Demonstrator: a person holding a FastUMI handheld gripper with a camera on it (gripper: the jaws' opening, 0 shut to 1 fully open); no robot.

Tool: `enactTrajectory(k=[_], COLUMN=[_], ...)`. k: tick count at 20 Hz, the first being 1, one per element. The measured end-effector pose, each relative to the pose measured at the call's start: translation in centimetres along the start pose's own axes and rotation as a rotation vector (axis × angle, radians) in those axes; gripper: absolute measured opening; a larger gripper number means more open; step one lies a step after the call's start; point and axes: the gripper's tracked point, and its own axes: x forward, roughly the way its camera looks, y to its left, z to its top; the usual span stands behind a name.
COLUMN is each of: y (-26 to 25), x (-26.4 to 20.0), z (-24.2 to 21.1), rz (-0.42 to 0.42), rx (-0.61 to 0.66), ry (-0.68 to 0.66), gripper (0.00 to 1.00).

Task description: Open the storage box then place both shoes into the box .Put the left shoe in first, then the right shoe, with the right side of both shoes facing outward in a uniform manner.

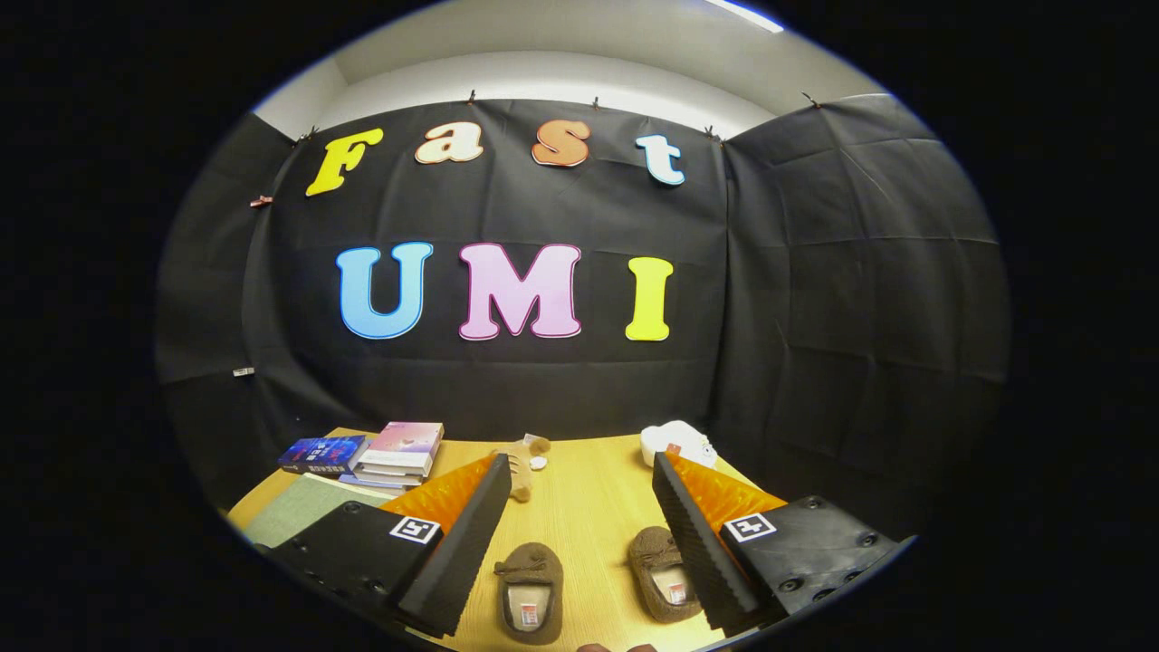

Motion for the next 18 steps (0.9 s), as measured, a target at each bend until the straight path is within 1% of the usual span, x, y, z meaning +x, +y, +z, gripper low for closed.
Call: enactTrajectory(k=[3, 5, 6, 8, 11, 12, 14, 18], y=[0.6, 1.9, 2.0, 1.9, 2.3, 2.5, 3.5, 6.4], x=[0.1, 0.1, 0.1, 0.1, 0.3, 0.5, 0.8, 0.3], z=[0.2, -0.8, -1.0, -1.1, -2.1, -2.9, -4.3, -7.8], rz=[0.009, 0.053, 0.06, 0.071, 0.117, 0.142, 0.221, 0.419], rx=[-0.001, 0.004, -0.007, -0.012, 0.008, 0.016, 0.052, 0.169], ry=[0.01, 0.06, 0.079, 0.092, 0.113, 0.135, 0.188, 0.34], gripper=[0.98, 0.98, 0.98, 0.98, 0.98, 0.98, 0.98, 0.99])
